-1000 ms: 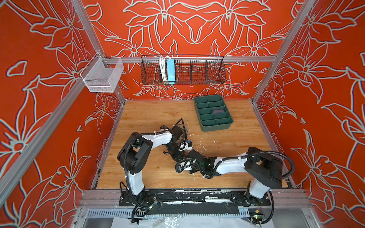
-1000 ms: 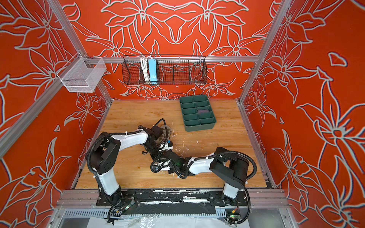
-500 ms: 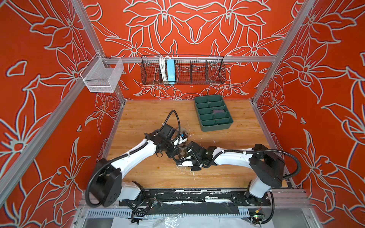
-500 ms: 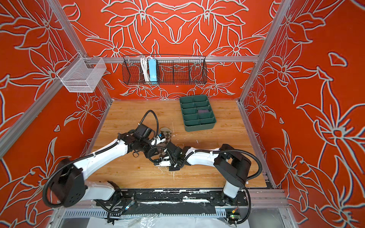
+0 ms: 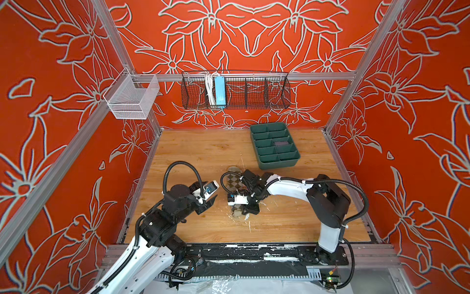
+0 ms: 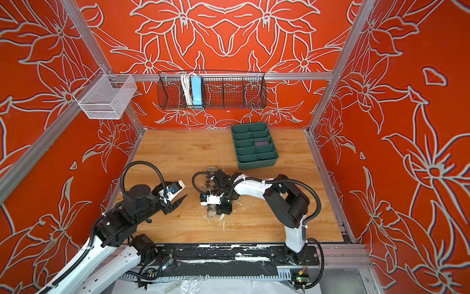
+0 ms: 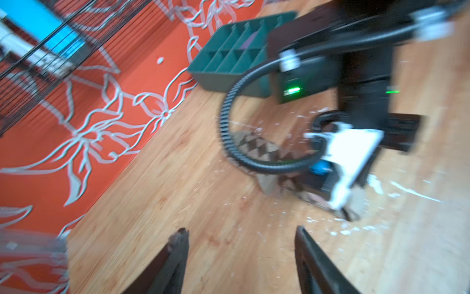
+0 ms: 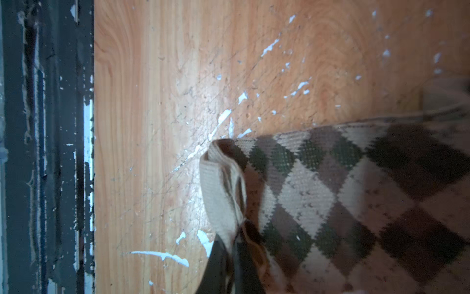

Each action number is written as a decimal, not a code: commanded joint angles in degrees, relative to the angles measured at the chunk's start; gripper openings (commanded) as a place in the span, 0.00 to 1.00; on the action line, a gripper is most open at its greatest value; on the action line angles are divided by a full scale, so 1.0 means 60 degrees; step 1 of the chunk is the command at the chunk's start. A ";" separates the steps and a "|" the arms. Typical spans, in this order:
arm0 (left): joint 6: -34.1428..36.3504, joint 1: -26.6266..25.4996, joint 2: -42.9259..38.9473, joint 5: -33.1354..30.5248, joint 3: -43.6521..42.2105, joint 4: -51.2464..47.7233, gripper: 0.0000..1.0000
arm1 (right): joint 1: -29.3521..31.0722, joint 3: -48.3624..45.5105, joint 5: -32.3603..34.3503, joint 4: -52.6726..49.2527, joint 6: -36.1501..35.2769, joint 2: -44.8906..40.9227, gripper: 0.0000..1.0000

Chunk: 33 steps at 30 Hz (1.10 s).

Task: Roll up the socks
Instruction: 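Lift the left gripper off the cuff and regrasp the rolled edge beside the right gripper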

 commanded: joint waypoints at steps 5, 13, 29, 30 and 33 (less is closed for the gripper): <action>0.1230 -0.2234 0.0569 0.0373 -0.0408 -0.0789 0.63 | -0.0464 0.1383 -0.0406 -0.1488 0.0014 0.1654 0.02; 0.1676 -0.4984 0.4015 -0.2121 -0.1159 0.0794 0.63 | -0.0651 0.2032 -0.0704 -0.1675 0.0042 0.2422 0.06; 0.1206 -0.5060 0.8500 -0.3766 -0.1101 0.4332 0.53 | -0.0878 0.1933 -0.1060 -0.1762 -0.0108 0.2470 0.09; 0.1124 -0.5060 0.8755 -0.3924 -0.0962 0.4147 0.49 | -0.0914 0.1898 -0.1089 -0.1757 -0.0124 0.2391 0.09; 0.0890 -0.5060 0.9404 -0.4154 -0.0418 0.3225 0.32 | -0.1036 0.1696 -0.1186 -0.1569 -0.0046 0.2073 0.09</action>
